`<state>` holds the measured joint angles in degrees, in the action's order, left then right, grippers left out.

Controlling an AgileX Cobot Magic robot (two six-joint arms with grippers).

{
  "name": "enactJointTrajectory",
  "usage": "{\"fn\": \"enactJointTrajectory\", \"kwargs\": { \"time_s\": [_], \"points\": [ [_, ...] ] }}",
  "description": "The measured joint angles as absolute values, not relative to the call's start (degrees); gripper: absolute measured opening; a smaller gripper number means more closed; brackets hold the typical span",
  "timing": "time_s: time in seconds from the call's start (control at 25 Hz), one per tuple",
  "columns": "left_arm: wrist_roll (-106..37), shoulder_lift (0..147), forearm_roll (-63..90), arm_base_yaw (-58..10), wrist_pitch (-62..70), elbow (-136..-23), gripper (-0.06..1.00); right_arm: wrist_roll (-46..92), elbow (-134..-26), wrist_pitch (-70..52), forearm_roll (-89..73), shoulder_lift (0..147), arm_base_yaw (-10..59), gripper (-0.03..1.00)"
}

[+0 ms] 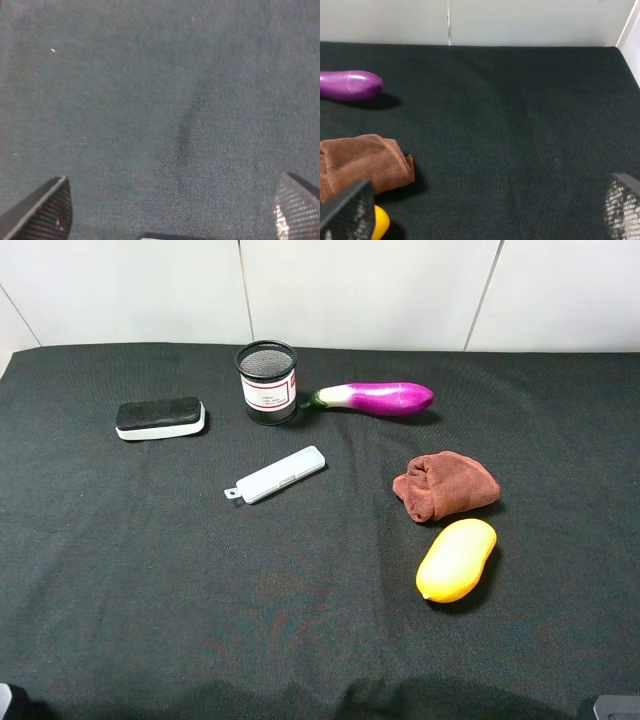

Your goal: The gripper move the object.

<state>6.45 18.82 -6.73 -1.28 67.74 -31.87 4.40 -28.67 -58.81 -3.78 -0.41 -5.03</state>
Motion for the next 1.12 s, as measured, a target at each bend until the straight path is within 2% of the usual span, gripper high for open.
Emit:
{"fn": "enactJointTrajectory", "kwargs": {
  "time_s": [0.36, 1.12],
  "points": [
    [6.5, 7.64, -4.67, -2.1, 67.68, -31.14, 0.84, 4.4, -28.67, -58.81, -4.18, -0.41, -5.03, 0.69],
    [6.5, -0.16, -4.23, -3.24, 66.39, -30.21, 0.84, 4.4, -28.67, -58.81, -4.18, -0.41, -5.03, 0.69]
  ]
}}
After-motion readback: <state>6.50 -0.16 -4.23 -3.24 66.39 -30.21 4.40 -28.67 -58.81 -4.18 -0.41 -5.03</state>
